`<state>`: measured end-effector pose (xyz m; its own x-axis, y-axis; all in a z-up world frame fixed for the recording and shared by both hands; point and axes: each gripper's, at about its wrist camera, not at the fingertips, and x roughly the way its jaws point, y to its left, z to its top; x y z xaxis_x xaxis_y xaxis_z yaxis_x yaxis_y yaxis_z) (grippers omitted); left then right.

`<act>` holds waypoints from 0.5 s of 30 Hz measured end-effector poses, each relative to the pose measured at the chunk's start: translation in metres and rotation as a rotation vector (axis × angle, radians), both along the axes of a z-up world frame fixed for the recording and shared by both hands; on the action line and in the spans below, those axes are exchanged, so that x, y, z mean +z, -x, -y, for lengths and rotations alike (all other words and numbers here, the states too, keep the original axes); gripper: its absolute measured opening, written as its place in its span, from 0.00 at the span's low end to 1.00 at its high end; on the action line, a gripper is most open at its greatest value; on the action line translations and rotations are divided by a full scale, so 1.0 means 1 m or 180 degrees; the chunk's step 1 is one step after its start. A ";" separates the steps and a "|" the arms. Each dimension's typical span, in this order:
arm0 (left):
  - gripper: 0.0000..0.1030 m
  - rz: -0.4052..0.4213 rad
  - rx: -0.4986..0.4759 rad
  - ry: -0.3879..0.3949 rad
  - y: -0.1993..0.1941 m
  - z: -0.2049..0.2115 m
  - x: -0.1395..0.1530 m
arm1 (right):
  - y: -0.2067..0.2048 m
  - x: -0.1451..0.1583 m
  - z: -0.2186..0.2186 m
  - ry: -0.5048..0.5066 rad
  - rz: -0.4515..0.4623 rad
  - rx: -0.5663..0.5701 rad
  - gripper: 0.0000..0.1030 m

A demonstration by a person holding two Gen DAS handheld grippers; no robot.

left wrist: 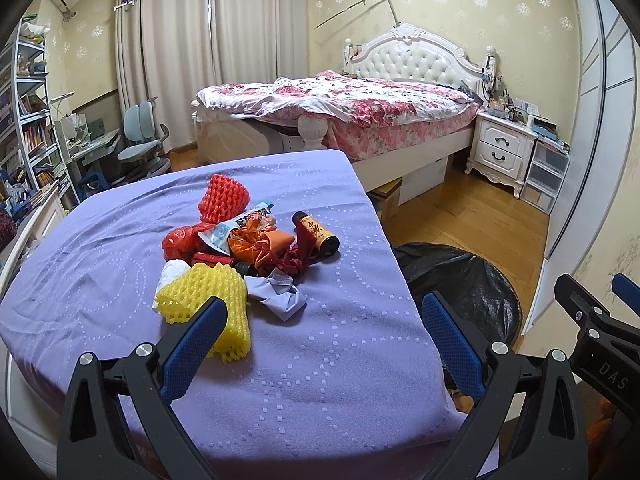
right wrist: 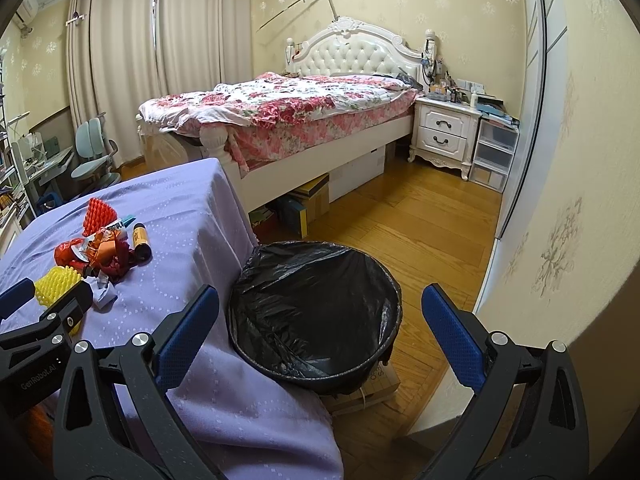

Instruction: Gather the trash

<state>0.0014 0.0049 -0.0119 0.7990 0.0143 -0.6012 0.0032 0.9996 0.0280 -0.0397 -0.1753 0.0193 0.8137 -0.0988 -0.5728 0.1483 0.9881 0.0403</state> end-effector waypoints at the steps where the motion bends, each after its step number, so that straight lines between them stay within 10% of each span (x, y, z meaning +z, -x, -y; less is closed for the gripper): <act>1: 0.95 0.0000 0.0000 -0.0003 0.000 0.000 0.000 | 0.000 0.000 0.000 0.0000 -0.0001 0.0001 0.96; 15: 0.95 -0.0008 0.0000 -0.0004 0.000 -0.001 -0.001 | 0.000 -0.005 -0.002 0.0002 -0.0018 0.0006 0.96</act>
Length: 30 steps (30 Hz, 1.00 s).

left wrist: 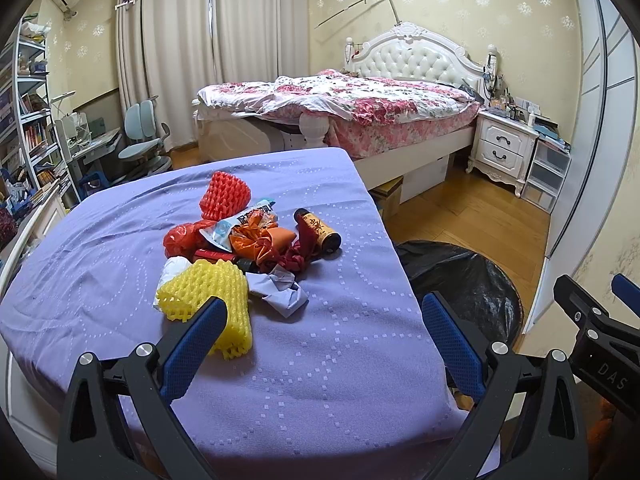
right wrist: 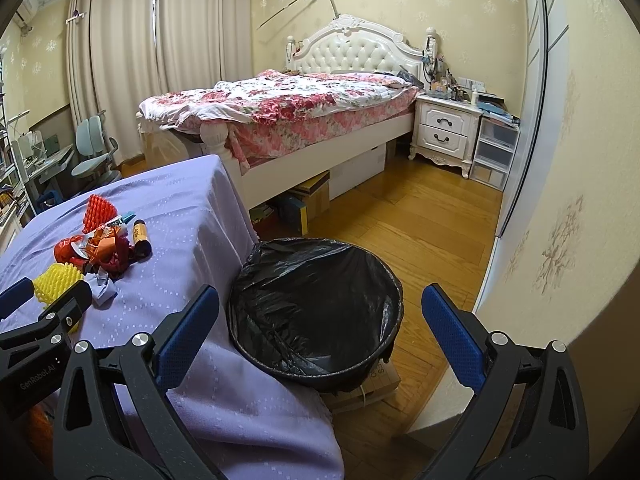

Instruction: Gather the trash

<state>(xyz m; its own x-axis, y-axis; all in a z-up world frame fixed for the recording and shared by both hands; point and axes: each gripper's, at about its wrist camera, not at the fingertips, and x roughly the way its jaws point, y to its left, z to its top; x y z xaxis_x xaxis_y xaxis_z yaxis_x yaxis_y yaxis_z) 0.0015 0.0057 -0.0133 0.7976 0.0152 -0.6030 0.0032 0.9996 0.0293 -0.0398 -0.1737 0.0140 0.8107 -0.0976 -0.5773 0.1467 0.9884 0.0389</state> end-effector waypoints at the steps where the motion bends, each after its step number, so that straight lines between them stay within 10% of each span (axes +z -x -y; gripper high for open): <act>1: 0.95 0.0000 0.0000 -0.0001 0.000 0.000 0.000 | 0.000 0.000 0.000 -0.0001 -0.0001 0.0000 0.96; 30: 0.95 -0.0014 0.0003 -0.0001 0.000 -0.001 -0.002 | 0.006 -0.008 -0.001 -0.0005 -0.0033 -0.0003 0.96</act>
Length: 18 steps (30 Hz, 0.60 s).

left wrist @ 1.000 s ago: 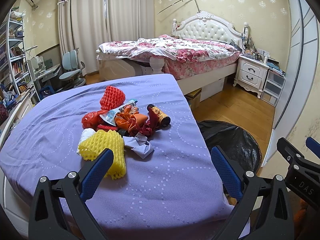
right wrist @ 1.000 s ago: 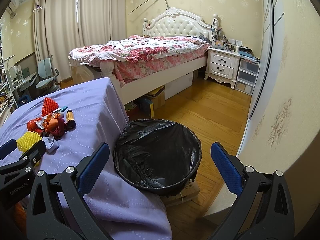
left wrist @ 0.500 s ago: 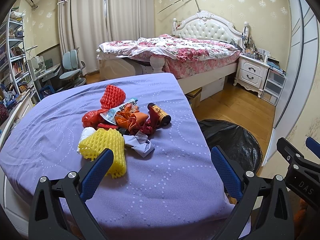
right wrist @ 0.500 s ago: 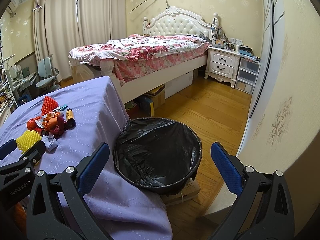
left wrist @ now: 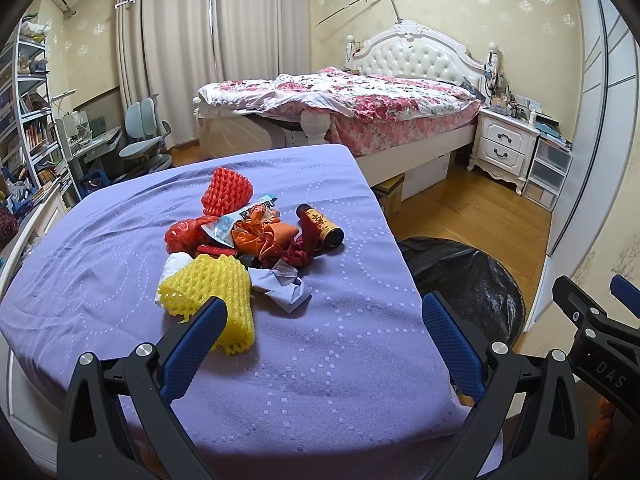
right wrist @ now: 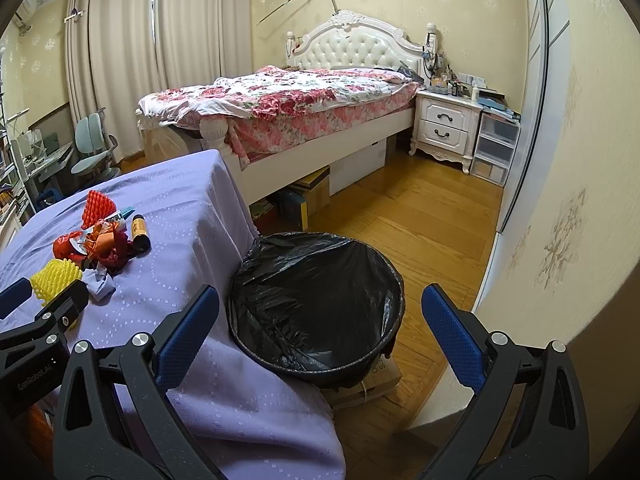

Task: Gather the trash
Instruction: 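Grasp the yellow foam net with the left gripper while the right gripper grasps the light-blue paper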

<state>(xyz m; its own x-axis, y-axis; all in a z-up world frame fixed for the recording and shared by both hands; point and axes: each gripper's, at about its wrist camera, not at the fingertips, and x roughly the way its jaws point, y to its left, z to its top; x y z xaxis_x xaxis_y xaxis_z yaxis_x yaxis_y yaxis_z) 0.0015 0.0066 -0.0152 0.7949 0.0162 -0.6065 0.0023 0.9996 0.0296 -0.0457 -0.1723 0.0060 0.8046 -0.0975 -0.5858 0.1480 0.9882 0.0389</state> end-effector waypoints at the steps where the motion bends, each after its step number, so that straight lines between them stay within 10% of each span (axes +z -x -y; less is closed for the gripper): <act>1: 0.94 0.0001 0.0000 -0.0001 0.000 0.000 0.000 | -0.002 -0.001 -0.001 0.0002 -0.0009 -0.0002 0.96; 18: 0.92 -0.0089 0.0103 -0.0033 0.004 -0.034 -0.014 | -0.003 -0.015 -0.016 -0.0042 -0.0190 0.0162 0.96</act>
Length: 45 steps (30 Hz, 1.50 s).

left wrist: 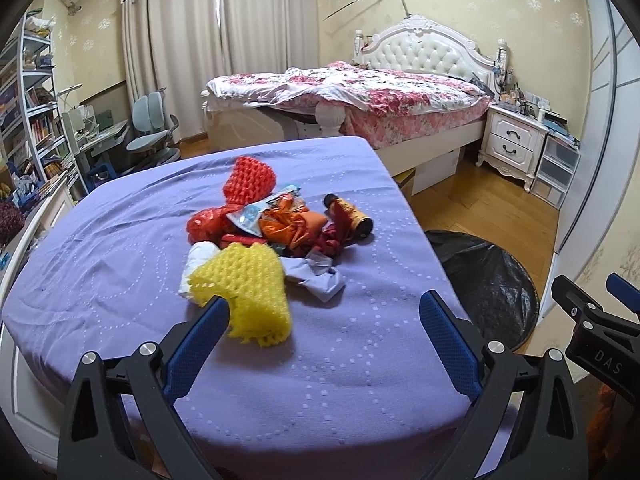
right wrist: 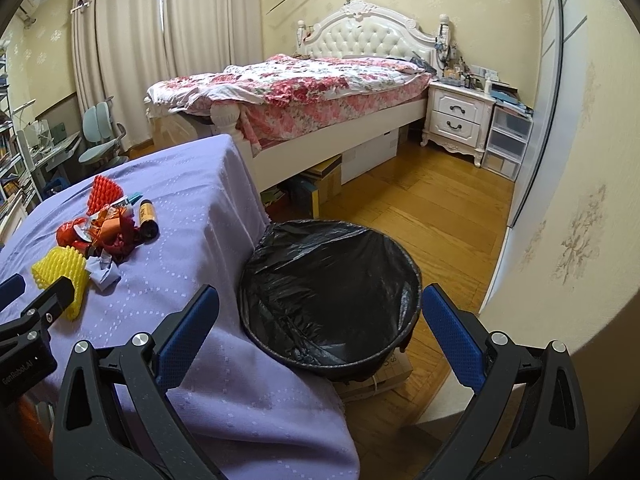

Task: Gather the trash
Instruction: 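Grasp the yellow foam net with the left gripper while the right gripper grasps the light-blue paper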

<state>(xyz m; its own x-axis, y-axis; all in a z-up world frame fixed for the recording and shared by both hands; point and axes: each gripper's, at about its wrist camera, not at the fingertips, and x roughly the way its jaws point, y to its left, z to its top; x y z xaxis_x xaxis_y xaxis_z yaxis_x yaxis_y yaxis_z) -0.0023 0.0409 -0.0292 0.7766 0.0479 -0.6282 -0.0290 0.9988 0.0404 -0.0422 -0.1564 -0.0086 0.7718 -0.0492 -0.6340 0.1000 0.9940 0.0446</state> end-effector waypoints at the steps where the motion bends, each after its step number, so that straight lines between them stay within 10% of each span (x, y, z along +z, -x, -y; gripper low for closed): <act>1: 0.91 -0.0012 0.0029 0.0011 0.001 -0.005 -0.001 | -0.004 0.002 -0.001 0.0001 -0.0020 0.0028 0.96; 22: 0.81 -0.0248 0.0323 0.0061 -0.021 -0.053 -0.012 | -0.038 -0.002 -0.050 0.0006 -0.0176 0.0554 0.79; 31: 0.44 -0.0416 0.0109 0.0123 -0.029 -0.045 -0.025 | -0.046 -0.006 -0.059 0.0025 -0.0219 0.0605 0.79; 45: 0.39 -0.0326 0.0208 0.0218 0.001 -0.075 -0.007 | -0.044 -0.002 -0.099 0.0032 -0.0211 0.0985 0.79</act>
<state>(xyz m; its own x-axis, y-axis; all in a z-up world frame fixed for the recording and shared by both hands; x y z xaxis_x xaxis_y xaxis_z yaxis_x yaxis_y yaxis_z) -0.0032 0.1161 -0.0362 0.7049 0.0504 -0.7075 -0.0932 0.9954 -0.0219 0.0017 -0.0577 -0.0102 0.7082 0.1753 -0.6839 -0.2050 0.9780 0.0383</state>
